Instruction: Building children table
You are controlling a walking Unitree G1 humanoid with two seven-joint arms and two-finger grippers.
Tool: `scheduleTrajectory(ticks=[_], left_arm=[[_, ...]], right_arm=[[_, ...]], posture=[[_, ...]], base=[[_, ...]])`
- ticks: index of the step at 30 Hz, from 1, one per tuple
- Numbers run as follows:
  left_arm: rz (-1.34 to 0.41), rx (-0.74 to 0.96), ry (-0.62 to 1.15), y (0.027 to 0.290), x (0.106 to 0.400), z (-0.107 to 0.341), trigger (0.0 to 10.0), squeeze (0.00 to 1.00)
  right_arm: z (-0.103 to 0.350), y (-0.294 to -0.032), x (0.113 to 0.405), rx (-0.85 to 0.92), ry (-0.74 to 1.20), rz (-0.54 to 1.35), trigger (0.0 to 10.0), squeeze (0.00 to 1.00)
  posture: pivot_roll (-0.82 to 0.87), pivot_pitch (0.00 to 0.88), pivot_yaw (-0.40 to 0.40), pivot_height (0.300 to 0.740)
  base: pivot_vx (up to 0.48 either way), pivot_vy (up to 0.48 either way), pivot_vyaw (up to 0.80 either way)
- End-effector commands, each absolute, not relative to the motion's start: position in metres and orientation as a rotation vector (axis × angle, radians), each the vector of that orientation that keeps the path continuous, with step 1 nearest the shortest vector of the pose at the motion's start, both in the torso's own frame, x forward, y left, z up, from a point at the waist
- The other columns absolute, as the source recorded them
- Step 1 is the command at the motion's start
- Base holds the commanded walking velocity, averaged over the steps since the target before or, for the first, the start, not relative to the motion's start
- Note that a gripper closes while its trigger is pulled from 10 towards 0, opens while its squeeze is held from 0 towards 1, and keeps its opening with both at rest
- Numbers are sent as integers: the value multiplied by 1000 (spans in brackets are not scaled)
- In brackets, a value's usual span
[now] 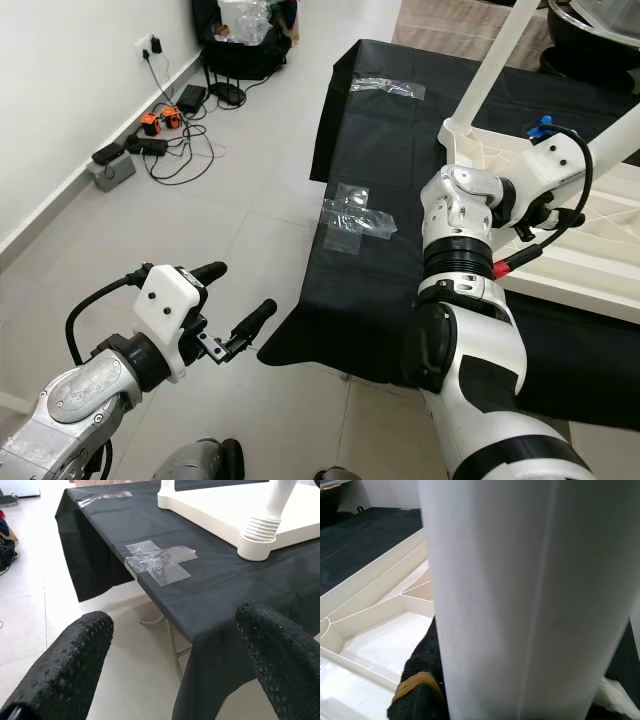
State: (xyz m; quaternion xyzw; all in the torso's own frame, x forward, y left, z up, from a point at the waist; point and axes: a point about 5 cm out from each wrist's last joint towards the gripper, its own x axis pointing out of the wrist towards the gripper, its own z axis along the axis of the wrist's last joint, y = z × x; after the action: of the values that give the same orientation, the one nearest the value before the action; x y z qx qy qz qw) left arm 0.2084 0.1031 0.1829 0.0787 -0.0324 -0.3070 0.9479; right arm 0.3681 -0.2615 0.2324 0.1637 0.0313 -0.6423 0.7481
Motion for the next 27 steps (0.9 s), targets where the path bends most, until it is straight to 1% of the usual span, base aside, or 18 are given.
scheduleTrajectory(ticks=[1, 2, 3, 4, 5, 7, 8, 9, 10, 11, 12, 14, 16, 18, 19, 20, 25, 27], left_arm=[[-632, 163, -55, 103, 208, 180, 10000, 0], [-629, 164, -57, 103, 208, 180, 10000, 0], [-629, 164, -57, 103, 208, 180, 10000, 0], [-626, 165, -57, 104, 208, 180, 10000, 0], [-626, 165, -57, 104, 208, 180, 10000, 0], [-619, 166, -60, 104, 209, 180, 10000, 0], [-619, 166, -60, 104, 209, 180, 10000, 0], [-618, 166, -60, 104, 209, 180, 10000, 0], [-618, 166, -60, 104, 209, 180, 10000, 0], [-617, 166, -61, 104, 209, 180, 10000, 0], [-617, 166, -61, 104, 209, 180, 10000, 0], [-615, 165, -63, 104, 210, 181, 10000, 0], [-614, 165, -64, 104, 210, 181, 10000, 0], [-611, 166, -66, 104, 210, 181, 10000, 0], [-611, 166, -66, 104, 210, 181, 10000, 0], [-609, 166, -67, 105, 210, 181, 10000, 0], [-609, 168, -67, 105, 210, 181, 10000, 0], [-608, 169, -68, 105, 210, 181, 10000, 0]], right_arm=[[182, -255, 362, 273, 270, -1409, 10000, 0], [192, -251, 366, 217, 194, -1372, 10000, 0], [192, -251, 366, 217, 194, -1372, 10000, 0], [202, -246, 369, 167, 129, -1338, 10000, 0], [202, -246, 369, 167, 129, -1338, 10000, 0], [221, -228, 377, 22, -18, -1242, 10000, 0], [221, -228, 377, 22, -18, -1242, 10000, 0], [225, -222, 378, -10, -48, -1216, 10000, 0], [225, -222, 378, -10, -48, -1216, 10000, 0], [225, -213, 380, -51, -76, -1175, 10000, 0], [225, -213, 380, -51, -76, -1175, 10000, 0], [211, -202, 381, -40, -14, -1119, 10000, 0], [203, -200, 381, -29, 27, -1107, 10000, 0], [189, -202, 380, 46, 113, -1090, 10000, 0], [189, -202, 380, 46, 113, -1090, 10000, 0], [181, -205, 380, 101, 170, -1068, 10000, 0], [171, -206, 380, 179, 247, -1035, 10000, 0], [164, -202, 382, 244, 315, -961, 10000, 0]], posture=[[107, 173, -50, 740], [108, 173, -51, 740], [108, 173, -51, 740], [108, 173, -51, 740], [108, 173, -51, 740], [108, 173, -51, 740], [108, 173, -51, 740], [108, 173, -51, 740], [108, 173, -51, 740], [103, 171, -54, 740], [103, 171, -54, 740], [100, 170, -55, 740], [104, 170, -58, 740], [105, 170, -58, 740], [105, 170, -58, 740], [102, 170, -57, 740], [102, 170, -57, 740], [101, 171, -59, 740]], base=[[0, 0, 0], [0, 0, 0], [0, 0, 0], [0, 0, 0], [0, 0, 0], [0, 0, 0], [0, 0, 0], [0, 0, 0], [0, 0, 0], [0, 0, 0], [0, 0, 0], [0, 0, 0], [0, 0, 0], [0, 0, 0], [0, 0, 0], [0, 0, 0], [0, 0, 0], [0, 0, 0]])
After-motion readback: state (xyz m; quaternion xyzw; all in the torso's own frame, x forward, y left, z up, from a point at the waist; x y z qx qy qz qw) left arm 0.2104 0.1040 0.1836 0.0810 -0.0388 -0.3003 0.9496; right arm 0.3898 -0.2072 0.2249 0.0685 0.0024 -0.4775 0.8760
